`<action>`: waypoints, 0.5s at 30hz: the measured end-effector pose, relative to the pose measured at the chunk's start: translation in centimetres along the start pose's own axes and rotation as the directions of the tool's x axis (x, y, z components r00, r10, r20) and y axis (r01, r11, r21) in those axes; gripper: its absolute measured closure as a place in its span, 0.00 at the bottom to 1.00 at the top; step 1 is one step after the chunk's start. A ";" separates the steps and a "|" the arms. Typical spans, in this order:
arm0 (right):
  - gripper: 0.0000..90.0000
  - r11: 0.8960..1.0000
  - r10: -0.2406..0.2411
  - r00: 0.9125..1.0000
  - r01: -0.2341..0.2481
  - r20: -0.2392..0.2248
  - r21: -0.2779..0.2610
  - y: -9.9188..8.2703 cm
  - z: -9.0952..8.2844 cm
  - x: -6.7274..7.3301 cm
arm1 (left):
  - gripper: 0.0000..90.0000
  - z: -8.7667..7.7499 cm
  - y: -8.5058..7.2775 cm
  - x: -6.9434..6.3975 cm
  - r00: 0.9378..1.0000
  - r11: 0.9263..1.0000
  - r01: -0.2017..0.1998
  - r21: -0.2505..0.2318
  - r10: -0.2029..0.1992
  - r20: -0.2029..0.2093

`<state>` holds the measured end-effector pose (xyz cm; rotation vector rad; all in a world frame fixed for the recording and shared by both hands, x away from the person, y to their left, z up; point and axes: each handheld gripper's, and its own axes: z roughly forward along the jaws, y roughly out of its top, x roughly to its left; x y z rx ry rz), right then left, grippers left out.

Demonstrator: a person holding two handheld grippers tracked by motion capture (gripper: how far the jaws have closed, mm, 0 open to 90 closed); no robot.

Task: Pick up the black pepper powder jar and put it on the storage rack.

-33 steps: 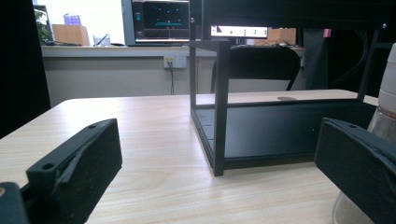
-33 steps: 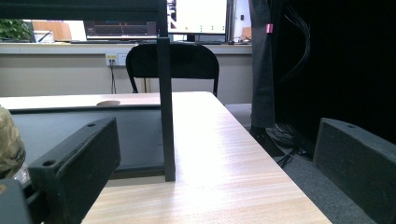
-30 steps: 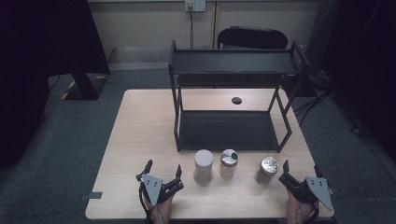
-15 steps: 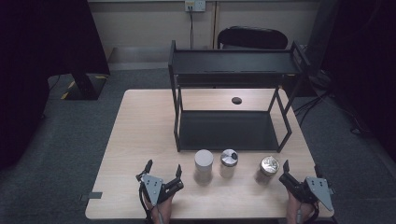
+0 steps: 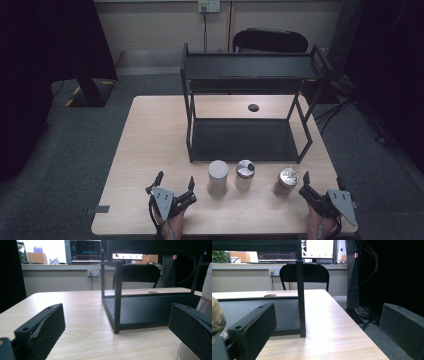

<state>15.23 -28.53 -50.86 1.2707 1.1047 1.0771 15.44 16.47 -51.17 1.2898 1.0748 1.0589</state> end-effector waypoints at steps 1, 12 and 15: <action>0.00 1.000 0.000 1.000 0.000 0.000 0.000 0.0 0.0 0.0 | 0.00 0.0 0.1 0.0 1.000 1.000 0.000 0.003 0.000 -0.002; 0.00 1.000 0.003 1.000 -0.003 0.003 -0.001 0.0 0.0 0.0 | 0.00 0.2 0.5 0.0 1.000 1.000 0.007 0.014 -0.007 0.003; 0.00 1.000 0.005 1.000 -0.005 0.001 0.000 0.0 0.0 0.0 | 0.00 0.1 0.6 0.0 1.000 1.000 0.012 0.018 -0.012 0.001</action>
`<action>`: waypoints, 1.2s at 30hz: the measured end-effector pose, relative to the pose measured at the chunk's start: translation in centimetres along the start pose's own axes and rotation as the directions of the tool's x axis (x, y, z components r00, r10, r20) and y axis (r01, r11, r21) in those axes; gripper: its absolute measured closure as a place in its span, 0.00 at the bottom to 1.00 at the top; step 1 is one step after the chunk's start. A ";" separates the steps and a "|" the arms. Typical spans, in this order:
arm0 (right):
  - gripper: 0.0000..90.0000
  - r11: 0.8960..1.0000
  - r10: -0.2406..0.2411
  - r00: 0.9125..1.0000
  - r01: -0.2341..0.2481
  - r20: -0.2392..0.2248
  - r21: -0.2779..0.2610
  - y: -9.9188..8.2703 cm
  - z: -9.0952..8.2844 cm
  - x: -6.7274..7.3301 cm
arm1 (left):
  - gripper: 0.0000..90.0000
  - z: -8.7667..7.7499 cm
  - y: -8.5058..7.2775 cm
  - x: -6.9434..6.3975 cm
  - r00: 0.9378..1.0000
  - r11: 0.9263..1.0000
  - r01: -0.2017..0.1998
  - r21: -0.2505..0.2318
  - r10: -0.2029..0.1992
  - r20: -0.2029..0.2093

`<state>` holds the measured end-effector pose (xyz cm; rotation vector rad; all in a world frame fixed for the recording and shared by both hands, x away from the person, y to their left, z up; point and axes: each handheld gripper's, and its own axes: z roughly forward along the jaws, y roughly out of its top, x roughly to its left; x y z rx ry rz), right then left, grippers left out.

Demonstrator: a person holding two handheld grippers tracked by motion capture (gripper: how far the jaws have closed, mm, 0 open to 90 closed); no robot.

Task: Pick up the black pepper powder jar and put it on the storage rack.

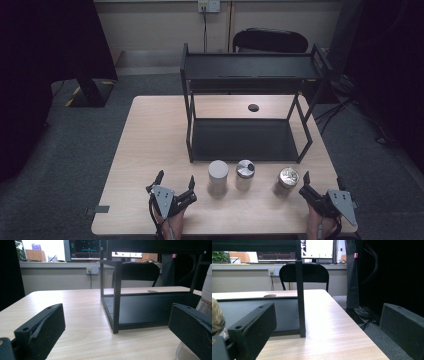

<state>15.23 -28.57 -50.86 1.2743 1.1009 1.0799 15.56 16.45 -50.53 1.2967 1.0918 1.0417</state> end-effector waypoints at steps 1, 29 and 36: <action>0.00 1.000 0.002 1.000 -0.002 0.001 0.000 0.0 0.0 0.0 | 0.00 0.0 0.1 0.0 1.000 1.000 0.003 0.004 -0.003 -0.003; 0.00 1.000 0.008 1.000 -0.008 0.001 -0.001 0.0 0.0 -0.1 | 0.00 -1.9 2.5 -0.4 0.999 0.999 0.029 -0.036 -0.028 0.029; 0.00 1.000 0.009 1.000 -0.009 0.001 -0.001 0.0 0.0 -0.1 | 0.00 -2.0 3.1 -0.6 0.998 0.998 0.025 -0.050 -0.022 0.057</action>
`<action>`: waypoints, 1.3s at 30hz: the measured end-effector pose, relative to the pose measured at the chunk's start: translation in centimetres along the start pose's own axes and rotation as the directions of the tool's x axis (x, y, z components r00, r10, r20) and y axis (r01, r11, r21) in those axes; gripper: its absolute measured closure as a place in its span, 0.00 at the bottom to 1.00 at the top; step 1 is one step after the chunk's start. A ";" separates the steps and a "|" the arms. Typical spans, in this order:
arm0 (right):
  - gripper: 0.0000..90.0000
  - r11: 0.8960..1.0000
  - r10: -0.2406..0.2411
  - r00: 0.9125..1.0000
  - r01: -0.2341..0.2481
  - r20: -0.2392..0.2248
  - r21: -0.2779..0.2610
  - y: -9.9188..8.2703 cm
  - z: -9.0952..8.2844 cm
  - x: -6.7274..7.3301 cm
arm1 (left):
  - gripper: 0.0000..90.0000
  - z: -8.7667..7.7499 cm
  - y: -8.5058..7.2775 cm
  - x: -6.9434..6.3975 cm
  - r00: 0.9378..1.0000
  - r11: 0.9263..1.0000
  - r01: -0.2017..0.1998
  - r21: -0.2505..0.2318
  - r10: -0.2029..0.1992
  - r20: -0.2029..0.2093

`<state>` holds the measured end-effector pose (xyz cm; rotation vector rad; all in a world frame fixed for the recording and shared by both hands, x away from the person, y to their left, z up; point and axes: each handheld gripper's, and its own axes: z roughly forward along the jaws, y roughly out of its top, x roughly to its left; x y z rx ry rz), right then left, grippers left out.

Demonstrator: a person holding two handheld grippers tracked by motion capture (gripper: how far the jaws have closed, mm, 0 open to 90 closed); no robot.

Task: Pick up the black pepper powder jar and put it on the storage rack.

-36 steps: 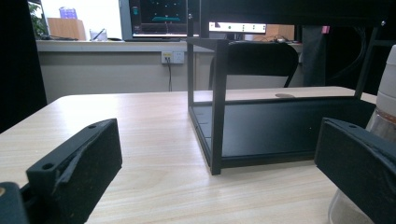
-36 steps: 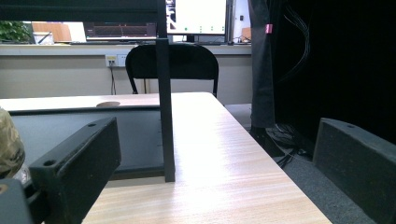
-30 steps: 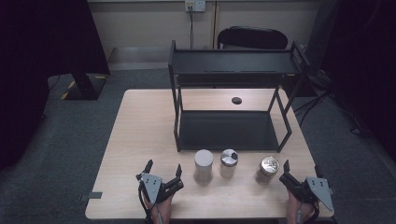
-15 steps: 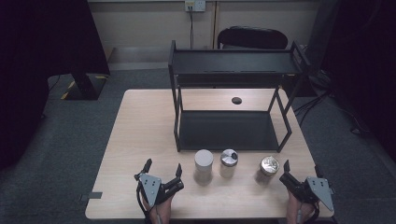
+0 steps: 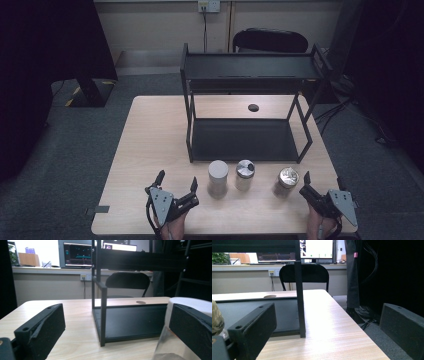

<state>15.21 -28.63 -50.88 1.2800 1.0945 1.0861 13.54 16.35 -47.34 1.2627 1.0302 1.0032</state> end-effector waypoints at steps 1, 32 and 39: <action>0.00 1.000 -0.001 1.000 0.001 0.000 -0.001 0.0 0.0 0.0 | 0.00 0.0 0.1 -0.1 1.000 1.000 -0.005 -0.004 0.005 0.001; 0.00 1.000 -0.005 1.000 0.005 0.000 -0.005 -0.1 0.0 0.0 | 0.00 1.0 0.9 -1.2 0.997 0.999 -0.034 -0.017 0.035 0.068; 0.00 1.000 -0.005 1.000 0.005 0.001 -0.006 -0.1 -0.1 0.1 | 0.00 1.5 1.8 -1.1 0.993 1.000 -0.029 -0.010 0.030 0.112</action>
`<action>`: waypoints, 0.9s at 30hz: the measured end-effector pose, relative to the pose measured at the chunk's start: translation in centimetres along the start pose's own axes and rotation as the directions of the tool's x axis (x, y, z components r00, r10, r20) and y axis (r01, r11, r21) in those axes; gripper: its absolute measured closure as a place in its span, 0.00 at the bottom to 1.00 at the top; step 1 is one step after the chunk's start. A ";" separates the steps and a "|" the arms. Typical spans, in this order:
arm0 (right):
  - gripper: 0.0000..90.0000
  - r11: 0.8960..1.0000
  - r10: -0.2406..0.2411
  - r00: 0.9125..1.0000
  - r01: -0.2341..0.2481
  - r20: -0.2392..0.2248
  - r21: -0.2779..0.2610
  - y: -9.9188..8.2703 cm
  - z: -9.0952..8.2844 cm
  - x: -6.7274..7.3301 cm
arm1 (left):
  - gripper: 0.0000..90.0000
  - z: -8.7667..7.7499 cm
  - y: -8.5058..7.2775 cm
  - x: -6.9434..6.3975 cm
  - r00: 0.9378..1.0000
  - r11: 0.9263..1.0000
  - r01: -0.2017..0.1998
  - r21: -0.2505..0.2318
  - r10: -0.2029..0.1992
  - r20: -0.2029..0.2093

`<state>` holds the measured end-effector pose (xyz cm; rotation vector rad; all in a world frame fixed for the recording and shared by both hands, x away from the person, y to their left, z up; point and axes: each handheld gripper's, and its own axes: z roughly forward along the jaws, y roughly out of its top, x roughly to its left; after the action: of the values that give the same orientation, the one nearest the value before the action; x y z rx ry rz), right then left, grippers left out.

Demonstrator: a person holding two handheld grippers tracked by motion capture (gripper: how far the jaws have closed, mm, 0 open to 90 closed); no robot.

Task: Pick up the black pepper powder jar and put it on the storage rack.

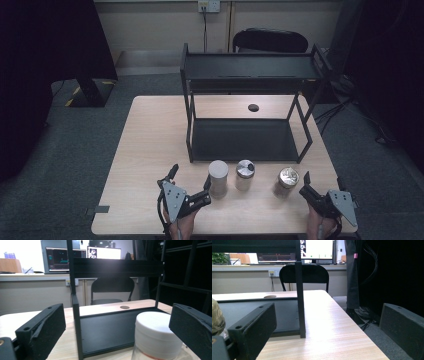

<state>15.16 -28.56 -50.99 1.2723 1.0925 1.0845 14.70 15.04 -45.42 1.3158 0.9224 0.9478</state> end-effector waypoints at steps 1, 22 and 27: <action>0.00 1.000 -0.001 1.000 0.001 0.001 0.000 0.0 0.0 0.0 | 0.00 0.0 0.1 0.0 1.000 1.000 -0.003 0.001 0.003 0.004; 0.00 1.000 0.000 1.000 0.000 0.001 0.000 0.0 0.0 0.0 | 0.00 2.3 1.2 -0.9 0.994 0.999 0.015 0.035 -0.019 0.106; 0.00 1.000 0.002 1.000 -0.002 0.002 -0.002 0.0 0.0 0.0 | 0.02 2.7 1.2 -0.9 0.991 0.999 0.012 0.035 -0.017 0.132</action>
<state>15.15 -28.53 -51.01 1.2734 1.0887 1.0850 16.92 13.27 -44.10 1.3823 0.8478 0.8262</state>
